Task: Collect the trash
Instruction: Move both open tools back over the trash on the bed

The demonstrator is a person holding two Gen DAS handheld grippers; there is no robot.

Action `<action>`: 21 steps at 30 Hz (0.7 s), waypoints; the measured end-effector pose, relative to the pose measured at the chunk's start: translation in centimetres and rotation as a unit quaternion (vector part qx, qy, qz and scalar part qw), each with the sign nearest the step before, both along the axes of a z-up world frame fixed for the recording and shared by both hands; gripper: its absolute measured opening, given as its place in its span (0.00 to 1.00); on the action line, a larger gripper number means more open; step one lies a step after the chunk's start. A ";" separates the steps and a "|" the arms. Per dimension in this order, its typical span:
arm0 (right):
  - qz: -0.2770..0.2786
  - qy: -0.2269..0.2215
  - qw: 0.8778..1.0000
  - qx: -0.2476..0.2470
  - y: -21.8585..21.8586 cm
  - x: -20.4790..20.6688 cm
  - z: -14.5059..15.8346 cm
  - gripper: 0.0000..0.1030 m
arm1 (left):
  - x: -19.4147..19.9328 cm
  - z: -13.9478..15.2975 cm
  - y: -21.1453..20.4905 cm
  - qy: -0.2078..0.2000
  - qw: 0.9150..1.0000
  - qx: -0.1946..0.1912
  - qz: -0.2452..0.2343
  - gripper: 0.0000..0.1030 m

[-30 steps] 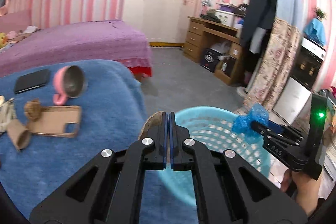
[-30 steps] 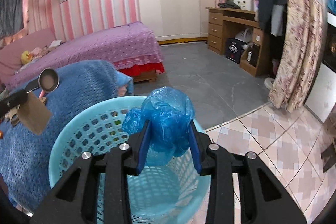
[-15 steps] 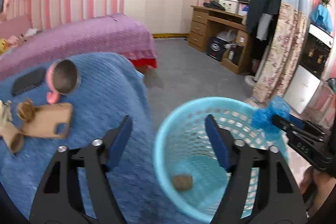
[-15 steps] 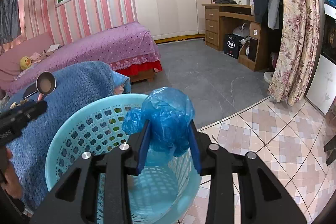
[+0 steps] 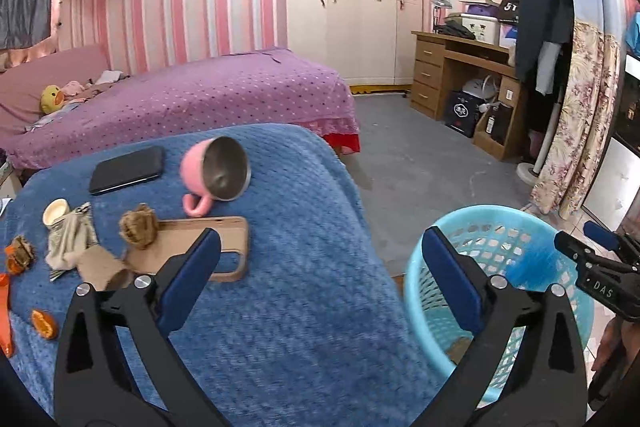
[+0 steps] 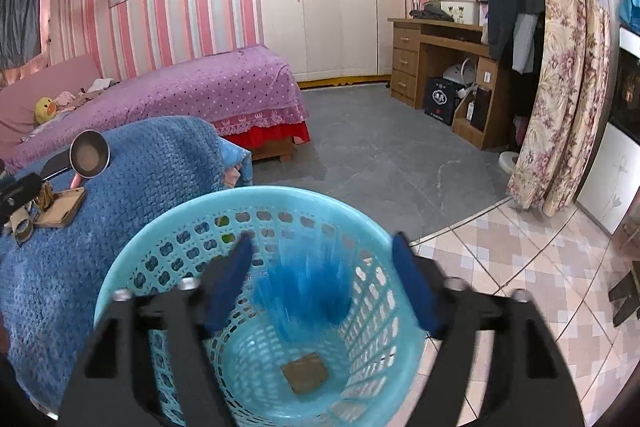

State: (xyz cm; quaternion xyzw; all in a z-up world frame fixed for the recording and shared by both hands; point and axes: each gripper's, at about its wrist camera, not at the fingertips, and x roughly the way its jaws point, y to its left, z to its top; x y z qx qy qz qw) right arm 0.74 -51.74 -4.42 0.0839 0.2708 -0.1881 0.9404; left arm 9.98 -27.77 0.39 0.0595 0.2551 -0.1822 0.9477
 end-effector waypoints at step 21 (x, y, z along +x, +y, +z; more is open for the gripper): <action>0.020 -0.017 0.999 -0.044 10.3 4.7 3.1 0.96 | 1.2 0.5 18.0 -0.003 0.992 0.016 0.122 0.95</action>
